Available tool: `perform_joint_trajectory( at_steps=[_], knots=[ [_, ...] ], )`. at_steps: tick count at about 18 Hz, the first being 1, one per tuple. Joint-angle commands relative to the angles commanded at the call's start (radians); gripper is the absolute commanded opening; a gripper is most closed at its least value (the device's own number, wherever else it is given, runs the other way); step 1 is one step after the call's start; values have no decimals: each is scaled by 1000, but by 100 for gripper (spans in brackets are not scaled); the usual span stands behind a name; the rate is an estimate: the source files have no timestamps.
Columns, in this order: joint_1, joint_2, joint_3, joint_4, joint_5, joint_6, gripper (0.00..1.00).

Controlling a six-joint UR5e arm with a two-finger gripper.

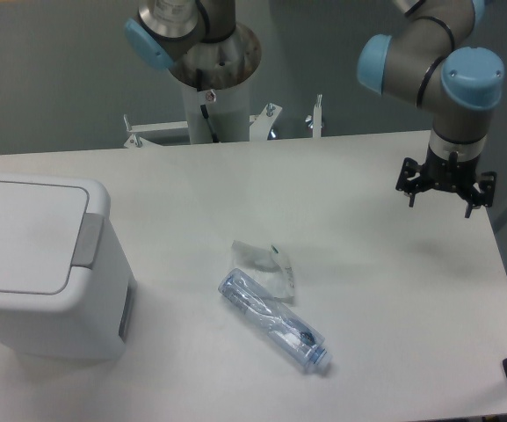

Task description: Open the trash can

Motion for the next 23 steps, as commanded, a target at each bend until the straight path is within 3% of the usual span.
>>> perform_joint_trajectory(
  at_steps=[12,16,18,23],
  knots=[
    [-11,3,-2,3,-6,3,100],
    [-11,2,-34,23,-24,-2,100],
    [-11,2,-40,49,-76,-61,100],
    [-15,3,-40,49,-178,-267,100]
  ],
)
